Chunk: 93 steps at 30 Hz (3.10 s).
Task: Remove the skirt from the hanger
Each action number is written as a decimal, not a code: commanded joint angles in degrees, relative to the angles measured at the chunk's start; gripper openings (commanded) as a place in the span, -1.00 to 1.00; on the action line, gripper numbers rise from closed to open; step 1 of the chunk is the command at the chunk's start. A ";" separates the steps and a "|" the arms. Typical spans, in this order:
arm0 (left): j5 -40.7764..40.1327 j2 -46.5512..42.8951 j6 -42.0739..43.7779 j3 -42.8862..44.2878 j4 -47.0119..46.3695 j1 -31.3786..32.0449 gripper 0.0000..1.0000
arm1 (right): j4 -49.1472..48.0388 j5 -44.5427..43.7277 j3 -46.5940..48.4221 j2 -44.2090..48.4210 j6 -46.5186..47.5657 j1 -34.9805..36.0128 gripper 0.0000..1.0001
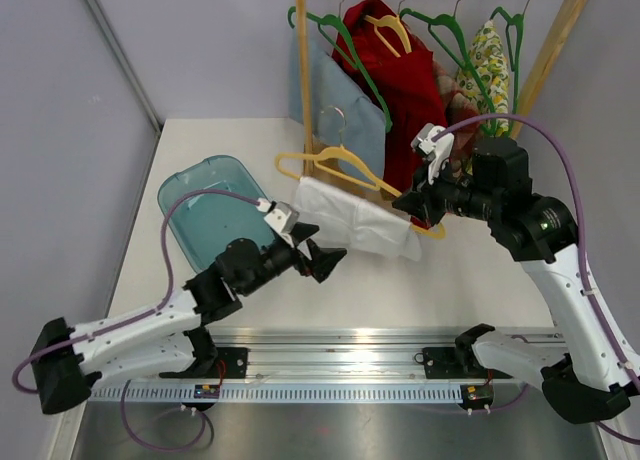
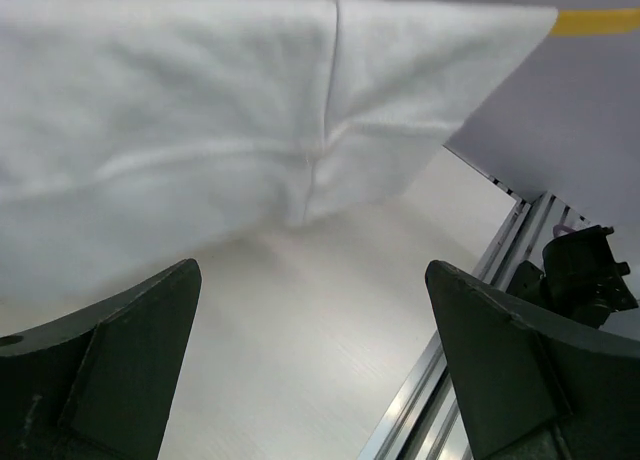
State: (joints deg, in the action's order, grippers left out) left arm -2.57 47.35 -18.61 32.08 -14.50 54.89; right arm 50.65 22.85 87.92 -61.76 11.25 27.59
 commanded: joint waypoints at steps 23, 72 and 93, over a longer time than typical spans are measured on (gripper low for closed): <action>-11.69 20.43 -2.39 4.14 -28.32 7.95 -1.00 | -7.85 11.10 -9.78 5.60 -2.81 -9.22 -1.00; 5.38 -3.52 0.42 21.54 14.78 7.95 -1.00 | -5.57 3.43 -4.44 1.47 4.23 -9.58 -1.00; -3.14 -5.07 8.68 3.97 17.74 7.86 0.98 | -5.04 -9.40 19.66 -9.17 1.41 -9.49 -1.00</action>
State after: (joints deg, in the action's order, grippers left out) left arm -0.78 46.70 -12.88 37.39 2.52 62.65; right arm 48.34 15.59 104.01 -72.01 13.50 18.31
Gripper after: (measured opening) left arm 0.987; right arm 0.037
